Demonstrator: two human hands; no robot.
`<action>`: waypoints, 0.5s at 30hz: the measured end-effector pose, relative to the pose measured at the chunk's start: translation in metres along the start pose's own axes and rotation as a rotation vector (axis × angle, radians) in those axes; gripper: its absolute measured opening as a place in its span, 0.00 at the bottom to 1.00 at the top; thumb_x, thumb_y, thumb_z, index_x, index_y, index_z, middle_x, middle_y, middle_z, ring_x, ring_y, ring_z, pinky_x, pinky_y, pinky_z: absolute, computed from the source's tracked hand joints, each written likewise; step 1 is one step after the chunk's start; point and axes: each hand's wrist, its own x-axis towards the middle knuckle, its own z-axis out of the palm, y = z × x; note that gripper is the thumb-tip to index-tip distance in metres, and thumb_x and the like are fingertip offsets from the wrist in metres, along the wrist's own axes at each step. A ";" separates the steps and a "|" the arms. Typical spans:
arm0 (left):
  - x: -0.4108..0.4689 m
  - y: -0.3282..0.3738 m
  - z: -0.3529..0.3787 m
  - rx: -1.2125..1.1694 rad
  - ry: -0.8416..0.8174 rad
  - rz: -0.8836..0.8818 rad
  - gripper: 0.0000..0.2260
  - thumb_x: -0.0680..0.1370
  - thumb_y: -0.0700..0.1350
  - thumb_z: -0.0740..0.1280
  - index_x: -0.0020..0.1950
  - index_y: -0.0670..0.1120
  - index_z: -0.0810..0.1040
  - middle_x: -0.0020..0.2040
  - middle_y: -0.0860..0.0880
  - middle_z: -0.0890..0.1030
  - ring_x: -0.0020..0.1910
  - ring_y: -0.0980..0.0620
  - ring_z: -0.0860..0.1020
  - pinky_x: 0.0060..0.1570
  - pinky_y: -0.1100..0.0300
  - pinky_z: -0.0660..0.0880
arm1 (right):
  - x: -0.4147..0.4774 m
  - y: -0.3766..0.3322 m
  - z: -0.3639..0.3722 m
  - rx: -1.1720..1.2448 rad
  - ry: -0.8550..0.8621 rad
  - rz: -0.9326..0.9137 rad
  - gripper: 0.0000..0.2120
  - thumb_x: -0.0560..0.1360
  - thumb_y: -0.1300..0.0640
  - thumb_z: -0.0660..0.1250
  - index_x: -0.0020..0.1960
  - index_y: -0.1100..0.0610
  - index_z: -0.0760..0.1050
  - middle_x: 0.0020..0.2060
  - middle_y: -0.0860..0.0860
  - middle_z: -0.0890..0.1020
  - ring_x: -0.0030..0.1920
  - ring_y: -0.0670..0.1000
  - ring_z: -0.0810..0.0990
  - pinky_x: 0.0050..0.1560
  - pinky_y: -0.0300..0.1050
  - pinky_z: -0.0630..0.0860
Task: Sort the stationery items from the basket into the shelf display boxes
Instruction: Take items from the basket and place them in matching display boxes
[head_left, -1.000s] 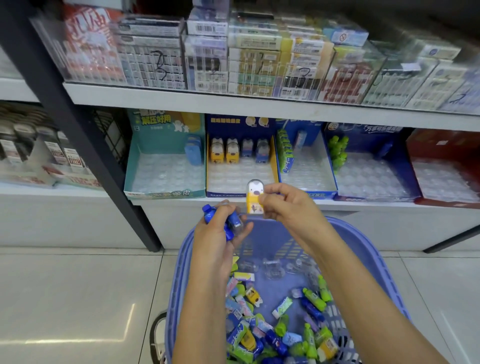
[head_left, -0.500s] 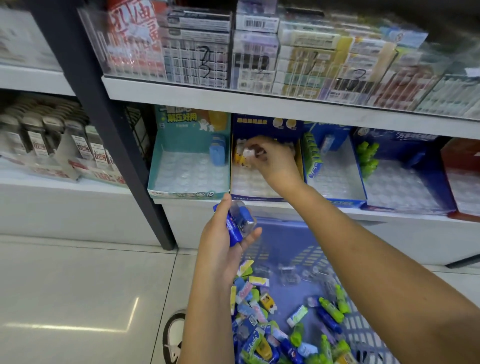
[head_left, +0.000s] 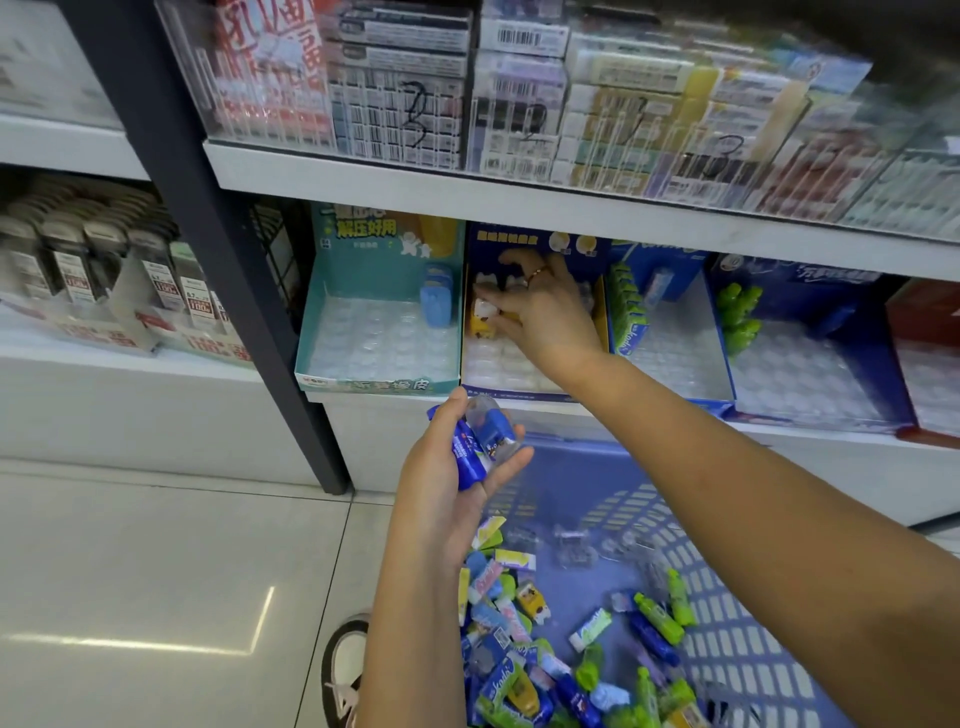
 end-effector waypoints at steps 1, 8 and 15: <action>-0.001 0.000 0.001 -0.008 -0.009 -0.007 0.12 0.78 0.49 0.65 0.48 0.40 0.77 0.47 0.40 0.82 0.44 0.42 0.84 0.34 0.54 0.80 | -0.003 -0.003 -0.004 -0.024 -0.041 -0.003 0.20 0.77 0.53 0.64 0.69 0.47 0.70 0.71 0.53 0.64 0.66 0.59 0.63 0.63 0.51 0.66; -0.005 -0.008 0.001 -0.035 -0.058 0.038 0.09 0.78 0.47 0.65 0.48 0.41 0.78 0.45 0.43 0.83 0.51 0.40 0.82 0.42 0.49 0.81 | -0.091 -0.029 -0.039 0.694 0.042 0.266 0.07 0.73 0.48 0.69 0.48 0.50 0.79 0.37 0.46 0.80 0.34 0.44 0.75 0.38 0.40 0.75; -0.013 -0.021 0.016 0.161 -0.154 0.098 0.10 0.80 0.44 0.61 0.57 0.47 0.80 0.49 0.46 0.85 0.48 0.49 0.84 0.41 0.54 0.81 | -0.119 -0.032 -0.054 0.608 -0.157 0.265 0.16 0.68 0.57 0.74 0.54 0.47 0.77 0.42 0.43 0.78 0.33 0.36 0.73 0.35 0.27 0.69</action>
